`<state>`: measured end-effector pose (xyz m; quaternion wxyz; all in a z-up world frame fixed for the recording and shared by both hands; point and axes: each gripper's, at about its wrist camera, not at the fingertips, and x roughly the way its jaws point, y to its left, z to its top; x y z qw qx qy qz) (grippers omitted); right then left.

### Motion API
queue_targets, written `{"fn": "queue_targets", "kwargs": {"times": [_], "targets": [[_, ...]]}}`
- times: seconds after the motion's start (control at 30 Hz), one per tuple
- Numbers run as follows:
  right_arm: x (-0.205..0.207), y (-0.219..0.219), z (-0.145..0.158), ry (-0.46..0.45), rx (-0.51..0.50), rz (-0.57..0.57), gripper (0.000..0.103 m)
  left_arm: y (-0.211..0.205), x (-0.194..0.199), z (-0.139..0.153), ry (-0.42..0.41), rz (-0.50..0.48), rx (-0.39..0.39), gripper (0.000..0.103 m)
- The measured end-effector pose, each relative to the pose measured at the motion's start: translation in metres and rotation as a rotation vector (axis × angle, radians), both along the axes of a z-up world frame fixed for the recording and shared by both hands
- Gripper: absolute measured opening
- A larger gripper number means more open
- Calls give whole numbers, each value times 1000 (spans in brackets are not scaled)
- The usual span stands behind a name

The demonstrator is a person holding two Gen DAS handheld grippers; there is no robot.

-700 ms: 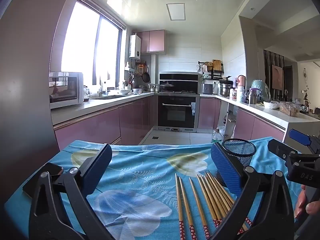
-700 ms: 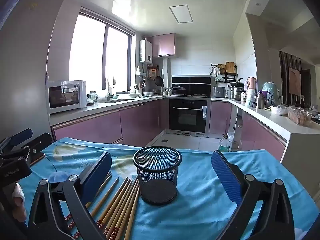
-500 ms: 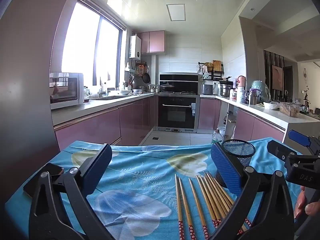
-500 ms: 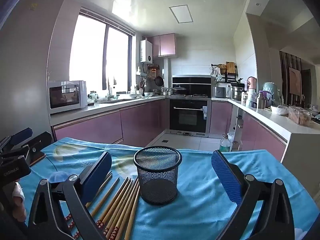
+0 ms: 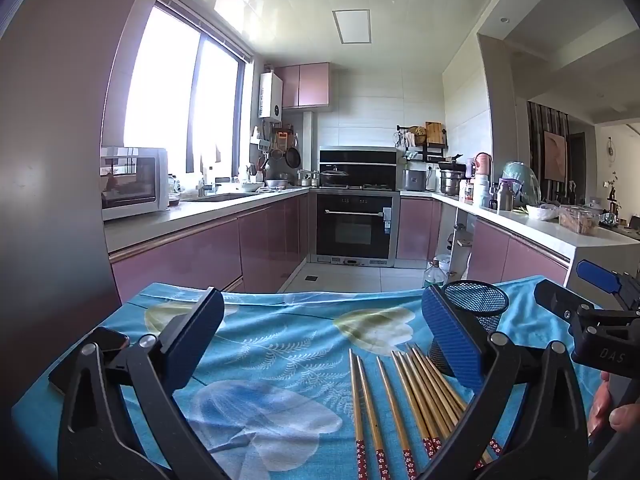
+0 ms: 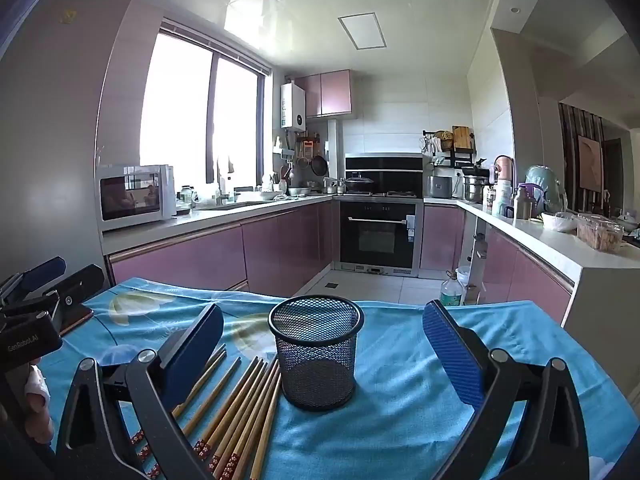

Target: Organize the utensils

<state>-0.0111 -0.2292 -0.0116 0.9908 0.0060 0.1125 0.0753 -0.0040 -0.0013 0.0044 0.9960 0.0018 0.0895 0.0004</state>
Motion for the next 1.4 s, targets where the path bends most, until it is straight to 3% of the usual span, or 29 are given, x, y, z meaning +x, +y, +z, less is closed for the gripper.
{"fn": "queue_targets", "kwargs": {"times": [1.4], "targets": [[-3,-6,-2,-7,12,5,97,0,0,1,-3,1,-3,97]]}}
